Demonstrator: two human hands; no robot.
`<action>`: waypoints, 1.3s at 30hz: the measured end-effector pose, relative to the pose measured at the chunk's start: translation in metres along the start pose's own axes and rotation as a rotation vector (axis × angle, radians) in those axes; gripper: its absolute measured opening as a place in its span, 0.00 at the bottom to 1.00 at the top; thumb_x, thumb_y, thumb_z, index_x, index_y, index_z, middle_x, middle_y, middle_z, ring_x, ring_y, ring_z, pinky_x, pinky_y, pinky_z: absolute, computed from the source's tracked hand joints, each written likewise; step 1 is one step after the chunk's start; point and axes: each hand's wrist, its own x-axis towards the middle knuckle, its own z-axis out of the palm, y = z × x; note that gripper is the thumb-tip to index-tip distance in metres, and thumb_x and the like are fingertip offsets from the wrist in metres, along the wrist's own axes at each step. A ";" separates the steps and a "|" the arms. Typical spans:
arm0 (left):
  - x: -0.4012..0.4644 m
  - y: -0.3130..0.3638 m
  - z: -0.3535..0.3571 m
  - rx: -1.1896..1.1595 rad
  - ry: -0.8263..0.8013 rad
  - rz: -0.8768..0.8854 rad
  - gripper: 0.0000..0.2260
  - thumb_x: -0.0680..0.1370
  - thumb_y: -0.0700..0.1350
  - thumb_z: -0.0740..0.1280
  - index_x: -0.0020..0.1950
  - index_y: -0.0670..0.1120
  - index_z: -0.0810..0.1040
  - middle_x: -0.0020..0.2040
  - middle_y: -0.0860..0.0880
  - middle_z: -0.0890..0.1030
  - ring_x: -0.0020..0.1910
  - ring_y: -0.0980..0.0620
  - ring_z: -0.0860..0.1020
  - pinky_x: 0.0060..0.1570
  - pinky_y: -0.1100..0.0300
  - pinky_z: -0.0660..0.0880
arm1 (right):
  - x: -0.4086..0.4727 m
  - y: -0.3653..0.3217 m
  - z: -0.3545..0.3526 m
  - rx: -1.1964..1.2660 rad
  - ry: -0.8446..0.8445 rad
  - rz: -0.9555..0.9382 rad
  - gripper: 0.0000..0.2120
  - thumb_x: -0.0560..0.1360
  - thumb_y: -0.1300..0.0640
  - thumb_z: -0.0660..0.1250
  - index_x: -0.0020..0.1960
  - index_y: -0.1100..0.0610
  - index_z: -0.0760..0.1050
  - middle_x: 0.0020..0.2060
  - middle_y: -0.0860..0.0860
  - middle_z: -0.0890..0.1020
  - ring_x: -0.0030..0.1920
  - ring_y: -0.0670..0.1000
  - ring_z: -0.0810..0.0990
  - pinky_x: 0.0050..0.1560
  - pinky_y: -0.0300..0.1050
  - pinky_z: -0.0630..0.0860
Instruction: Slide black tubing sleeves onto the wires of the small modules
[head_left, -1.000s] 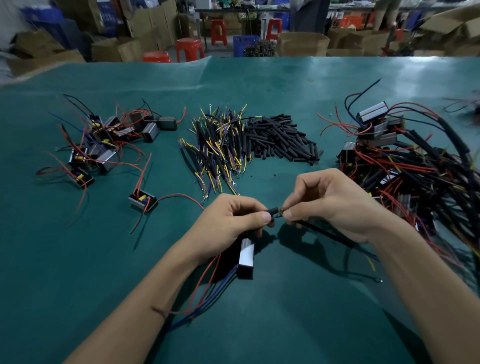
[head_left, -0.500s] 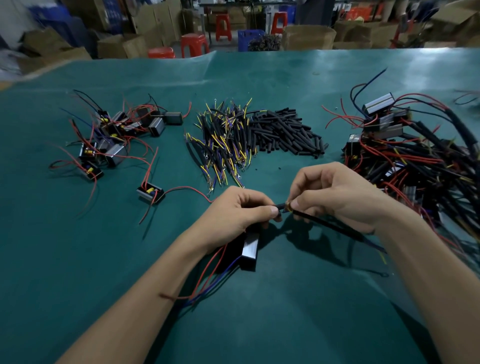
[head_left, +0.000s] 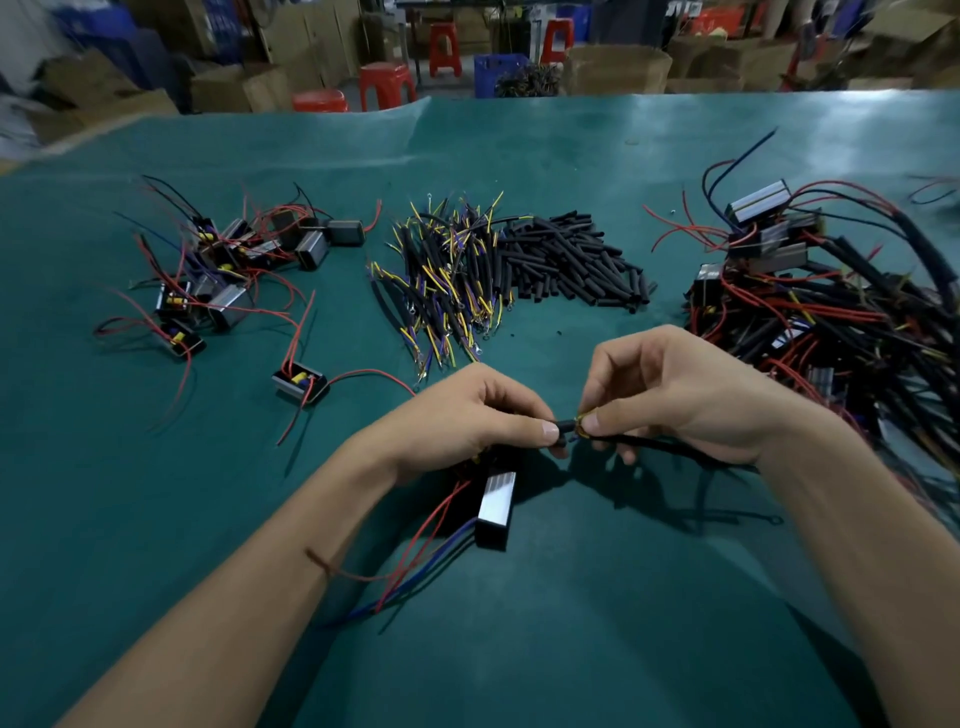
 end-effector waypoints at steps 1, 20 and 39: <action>0.001 0.002 -0.001 0.022 0.000 -0.014 0.05 0.79 0.38 0.71 0.47 0.41 0.86 0.41 0.45 0.84 0.41 0.53 0.78 0.44 0.62 0.74 | 0.000 -0.001 0.000 -0.015 0.009 -0.004 0.06 0.67 0.70 0.76 0.39 0.62 0.81 0.33 0.63 0.82 0.29 0.52 0.81 0.30 0.44 0.79; 0.008 0.011 0.017 0.046 0.247 0.070 0.02 0.76 0.35 0.72 0.45 0.38 0.85 0.33 0.49 0.81 0.31 0.57 0.74 0.33 0.65 0.72 | 0.000 -0.003 0.001 -0.096 0.181 -0.060 0.08 0.68 0.73 0.76 0.36 0.65 0.79 0.33 0.64 0.83 0.29 0.58 0.80 0.31 0.42 0.78; 0.013 -0.004 0.024 -0.056 0.417 0.143 0.05 0.78 0.36 0.70 0.44 0.43 0.82 0.36 0.49 0.81 0.35 0.54 0.75 0.38 0.62 0.71 | 0.002 -0.002 0.002 -0.056 0.221 -0.008 0.09 0.71 0.72 0.71 0.46 0.61 0.84 0.41 0.63 0.86 0.38 0.57 0.82 0.38 0.39 0.79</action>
